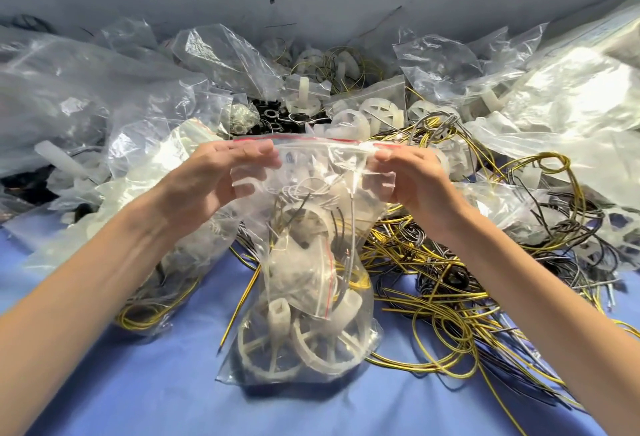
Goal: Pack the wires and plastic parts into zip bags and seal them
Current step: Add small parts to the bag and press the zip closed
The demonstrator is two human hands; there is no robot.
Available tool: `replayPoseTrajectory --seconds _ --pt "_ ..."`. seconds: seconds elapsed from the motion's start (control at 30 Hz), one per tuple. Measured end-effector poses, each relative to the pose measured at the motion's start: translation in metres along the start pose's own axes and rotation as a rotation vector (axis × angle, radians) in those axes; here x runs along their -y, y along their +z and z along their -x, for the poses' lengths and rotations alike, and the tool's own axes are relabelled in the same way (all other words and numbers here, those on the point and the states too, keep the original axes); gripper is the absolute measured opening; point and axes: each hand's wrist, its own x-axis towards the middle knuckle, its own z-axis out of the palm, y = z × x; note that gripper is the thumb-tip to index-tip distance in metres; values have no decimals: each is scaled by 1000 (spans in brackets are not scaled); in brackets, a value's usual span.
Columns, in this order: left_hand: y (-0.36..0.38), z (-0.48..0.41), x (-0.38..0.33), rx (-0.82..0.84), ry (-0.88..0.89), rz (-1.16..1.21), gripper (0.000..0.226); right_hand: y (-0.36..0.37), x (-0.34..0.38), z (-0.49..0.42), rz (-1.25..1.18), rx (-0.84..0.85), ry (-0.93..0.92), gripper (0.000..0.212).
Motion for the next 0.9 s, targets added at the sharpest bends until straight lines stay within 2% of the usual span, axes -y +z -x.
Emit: replayPoseTrajectory --seconds 0.07,0.2,0.33,0.5,0.67,0.73,0.9 --pt "4 -1 1 -9 -4 14 39 3 -4 0 15 6 -23 15" --pt "9 -1 1 -113 20 18 5 3 -5 0 14 9 -80 22" --pt "11 0 -2 -77 49 -17 5 3 3 -3 -43 79 -29 21" --pt "9 1 -10 -40 61 -72 29 -2 21 -7 271 172 -89 16" --pt "13 0 -13 -153 159 -117 11 -1 36 -3 429 224 -160 13" --pt "15 0 -10 -179 194 -155 14 0 45 -4 538 235 -155 13" --pt "33 3 -6 -121 249 -154 12 21 49 -4 866 210 -355 9"
